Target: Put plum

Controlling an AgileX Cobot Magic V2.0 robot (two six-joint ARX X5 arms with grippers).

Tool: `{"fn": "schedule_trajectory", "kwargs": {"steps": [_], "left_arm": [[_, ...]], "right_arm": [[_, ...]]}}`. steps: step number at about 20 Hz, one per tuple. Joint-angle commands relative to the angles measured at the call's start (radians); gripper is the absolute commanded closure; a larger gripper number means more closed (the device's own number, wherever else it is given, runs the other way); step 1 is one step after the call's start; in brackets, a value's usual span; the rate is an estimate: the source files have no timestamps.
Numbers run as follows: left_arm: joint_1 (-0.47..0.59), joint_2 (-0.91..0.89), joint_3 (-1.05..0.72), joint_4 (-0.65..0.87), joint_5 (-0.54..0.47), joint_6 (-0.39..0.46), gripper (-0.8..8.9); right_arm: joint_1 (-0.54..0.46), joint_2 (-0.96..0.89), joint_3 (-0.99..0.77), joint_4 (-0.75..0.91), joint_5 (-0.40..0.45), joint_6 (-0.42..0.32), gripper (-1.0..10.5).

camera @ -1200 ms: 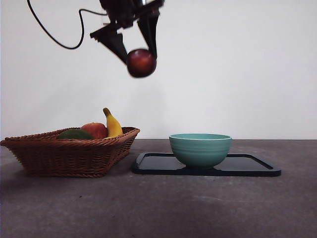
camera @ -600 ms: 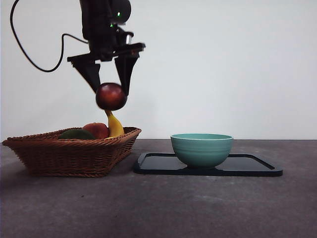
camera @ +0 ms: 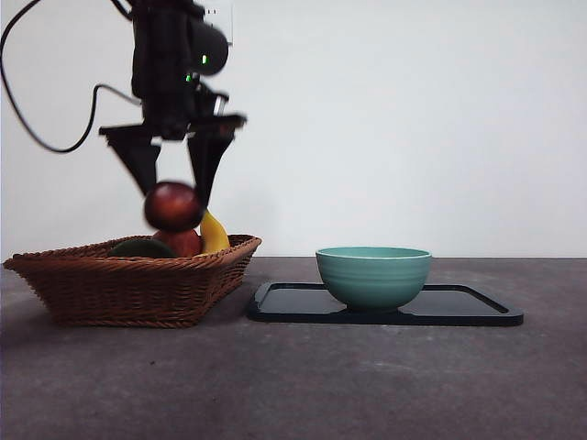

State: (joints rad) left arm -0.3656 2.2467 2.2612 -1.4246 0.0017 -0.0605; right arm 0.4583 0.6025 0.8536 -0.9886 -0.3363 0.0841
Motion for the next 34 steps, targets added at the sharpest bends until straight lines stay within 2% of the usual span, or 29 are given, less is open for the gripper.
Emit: {"fn": "schedule_trajectory", "kwargs": {"steps": [1, 5, 11, 14, 19, 25, 31, 34], "left_arm": [[0.01, 0.02, -0.079, -0.062, -0.004, 0.014, 5.69], [0.013, 0.02, -0.203, -0.062, -0.004, 0.019, 5.7], [0.013, 0.02, -0.221, -0.064, -0.006, 0.019, 5.54], [0.012, 0.02, -0.221, -0.064, -0.006, 0.018, 3.9], [0.013, 0.002, -0.212, -0.064, -0.006, 0.02, 3.72], [0.013, -0.166, -0.207, -0.061, -0.006, 0.046, 3.77], [0.013, -0.436, -0.207, -0.061, -0.005, 0.066, 3.77], [0.012, -0.578, -0.207, -0.06, 0.056, 0.099, 3.77]], "right_arm": [[0.006, 0.003, 0.003, 0.01, 0.004, -0.014, 7.7], [0.006, 0.003, 0.003, 0.019, 0.004, -0.014, 7.7], [0.006, 0.003, 0.003, 0.019, 0.003, -0.014, 7.7], [0.006, 0.003, 0.003, 0.019, 0.003, -0.014, 7.7], [0.006, 0.003, 0.003, 0.019, 0.003, -0.014, 7.7], [0.006, 0.003, 0.003, 0.025, 0.003, -0.022, 7.7], [0.006, 0.003, 0.003, 0.065, 0.003, -0.021, 7.7], [0.006, 0.004, 0.003, 0.116, 0.003, -0.02, 7.7]]}}
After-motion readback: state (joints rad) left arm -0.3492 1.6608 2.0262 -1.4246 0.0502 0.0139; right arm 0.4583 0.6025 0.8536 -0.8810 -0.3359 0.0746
